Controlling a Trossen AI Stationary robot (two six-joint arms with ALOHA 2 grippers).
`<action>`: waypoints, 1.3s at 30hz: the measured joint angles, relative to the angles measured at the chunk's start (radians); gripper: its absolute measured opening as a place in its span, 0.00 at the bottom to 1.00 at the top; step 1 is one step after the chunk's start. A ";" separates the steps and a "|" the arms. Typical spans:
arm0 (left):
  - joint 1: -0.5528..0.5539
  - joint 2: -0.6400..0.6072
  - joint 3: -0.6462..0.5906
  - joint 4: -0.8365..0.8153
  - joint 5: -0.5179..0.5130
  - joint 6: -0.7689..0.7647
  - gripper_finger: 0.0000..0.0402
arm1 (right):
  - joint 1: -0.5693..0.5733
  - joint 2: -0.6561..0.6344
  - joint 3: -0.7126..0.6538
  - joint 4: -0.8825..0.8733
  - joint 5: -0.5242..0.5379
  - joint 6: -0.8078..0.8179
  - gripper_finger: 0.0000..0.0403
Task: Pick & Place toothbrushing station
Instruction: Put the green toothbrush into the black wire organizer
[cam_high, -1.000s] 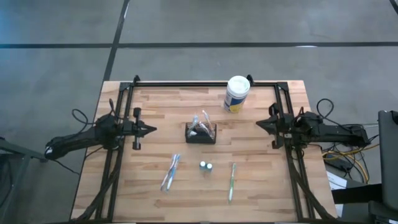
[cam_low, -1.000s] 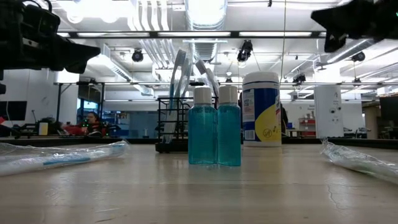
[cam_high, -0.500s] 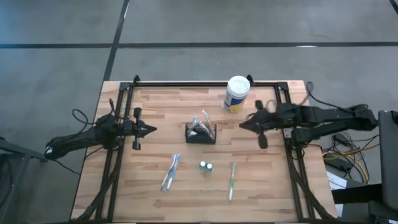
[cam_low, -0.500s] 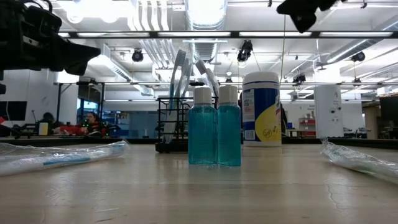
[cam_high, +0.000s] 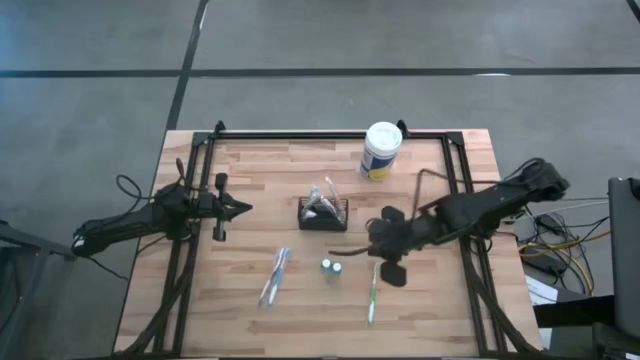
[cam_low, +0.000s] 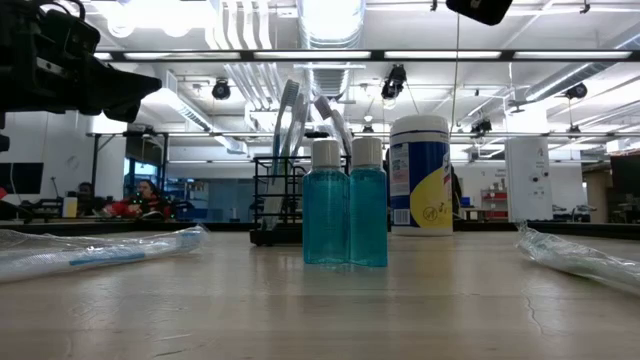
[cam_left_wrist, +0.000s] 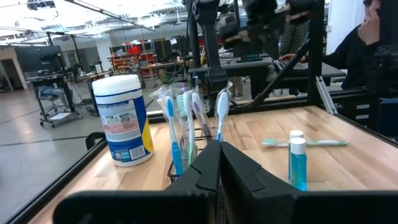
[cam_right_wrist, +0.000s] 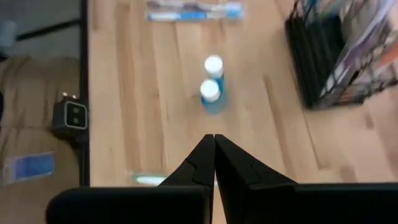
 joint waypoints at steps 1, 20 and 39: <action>0.000 0.000 0.000 0.000 0.000 -0.001 0.03 | 0.005 0.029 0.028 -0.035 -0.003 0.020 0.03; 0.000 0.002 0.000 -0.001 0.007 -0.011 0.03 | 0.096 0.418 0.113 -0.146 -0.214 0.397 0.43; 0.000 0.017 -0.001 -0.001 0.018 0.005 0.03 | 0.098 0.559 0.106 -0.135 -0.182 0.699 0.46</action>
